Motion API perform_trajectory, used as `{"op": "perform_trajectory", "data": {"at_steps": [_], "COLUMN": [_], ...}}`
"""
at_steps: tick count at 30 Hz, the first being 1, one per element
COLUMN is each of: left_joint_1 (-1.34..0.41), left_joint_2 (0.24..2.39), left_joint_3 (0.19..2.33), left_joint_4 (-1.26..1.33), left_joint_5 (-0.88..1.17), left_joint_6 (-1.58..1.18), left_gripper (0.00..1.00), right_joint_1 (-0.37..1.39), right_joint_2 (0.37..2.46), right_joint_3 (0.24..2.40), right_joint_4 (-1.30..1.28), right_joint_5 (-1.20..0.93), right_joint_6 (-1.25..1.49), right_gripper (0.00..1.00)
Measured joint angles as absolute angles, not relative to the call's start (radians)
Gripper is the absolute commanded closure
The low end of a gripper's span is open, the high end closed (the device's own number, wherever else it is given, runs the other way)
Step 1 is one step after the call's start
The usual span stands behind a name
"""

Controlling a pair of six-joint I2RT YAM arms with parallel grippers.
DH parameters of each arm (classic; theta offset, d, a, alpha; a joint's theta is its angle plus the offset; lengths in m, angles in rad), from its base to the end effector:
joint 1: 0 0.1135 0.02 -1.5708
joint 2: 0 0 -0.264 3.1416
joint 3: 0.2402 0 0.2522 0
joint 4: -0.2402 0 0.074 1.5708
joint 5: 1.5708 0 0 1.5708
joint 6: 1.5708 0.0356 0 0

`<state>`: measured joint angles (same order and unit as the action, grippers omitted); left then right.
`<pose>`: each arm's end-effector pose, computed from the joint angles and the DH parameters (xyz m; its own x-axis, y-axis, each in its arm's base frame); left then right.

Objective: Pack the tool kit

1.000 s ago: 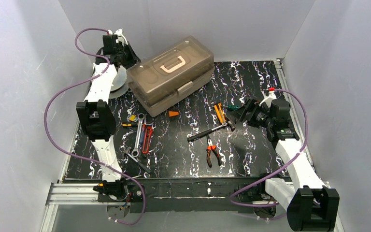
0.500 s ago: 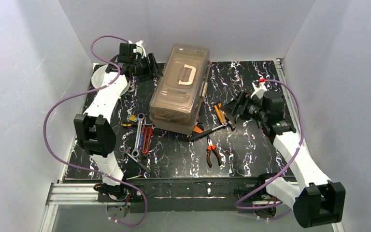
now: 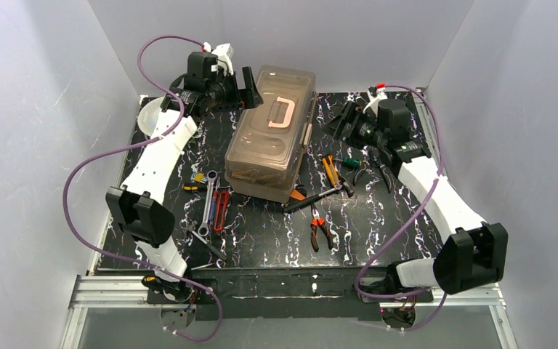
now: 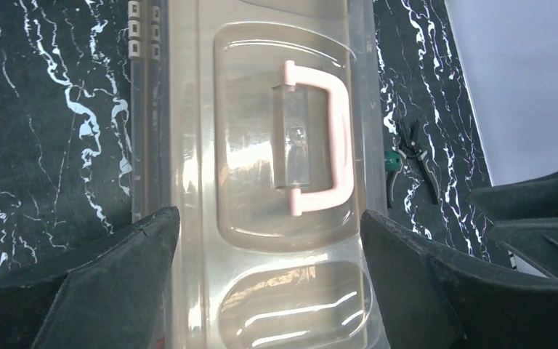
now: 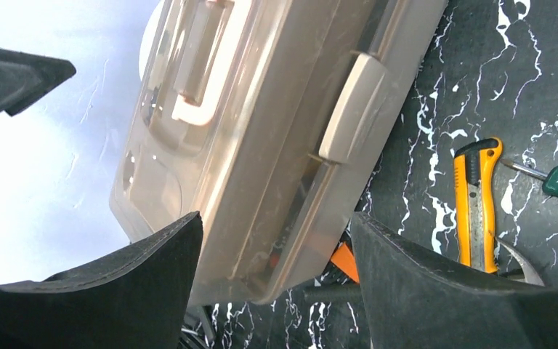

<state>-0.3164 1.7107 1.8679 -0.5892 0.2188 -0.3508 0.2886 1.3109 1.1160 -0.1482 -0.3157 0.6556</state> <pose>0.3665 -0.1281 0.4270 -0.5424 -0.1754 -0.8216 0.3244 0.8584 -0.3974 0.2899 0.0976 0.3438 -0.5914 0.4289 -0.6828 -0.2400 0.7148 0.6569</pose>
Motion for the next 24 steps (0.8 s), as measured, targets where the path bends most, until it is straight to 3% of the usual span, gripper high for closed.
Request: {"op": "perform_trajectory", "data": {"at_steps": [10, 24], "left_joint_1": [-0.422, -0.479], "left_joint_2": [1.881, 2.122], "left_joint_3": [2.041, 2.252], "left_joint_4": [-0.616, -0.634], "left_joint_5": [0.257, 0.31], "left_joint_6": [-0.35, -0.398], "left_gripper": [0.21, 0.26], "right_joint_1": [0.295, 0.295], "right_joint_2": [1.412, 1.378], "right_joint_3": [1.196, 1.116], "right_joint_4": [-0.193, -0.182], "right_joint_5": [-0.203, -0.088], "right_joint_6": [0.69, 0.702], "right_gripper": [0.17, 0.16]}}
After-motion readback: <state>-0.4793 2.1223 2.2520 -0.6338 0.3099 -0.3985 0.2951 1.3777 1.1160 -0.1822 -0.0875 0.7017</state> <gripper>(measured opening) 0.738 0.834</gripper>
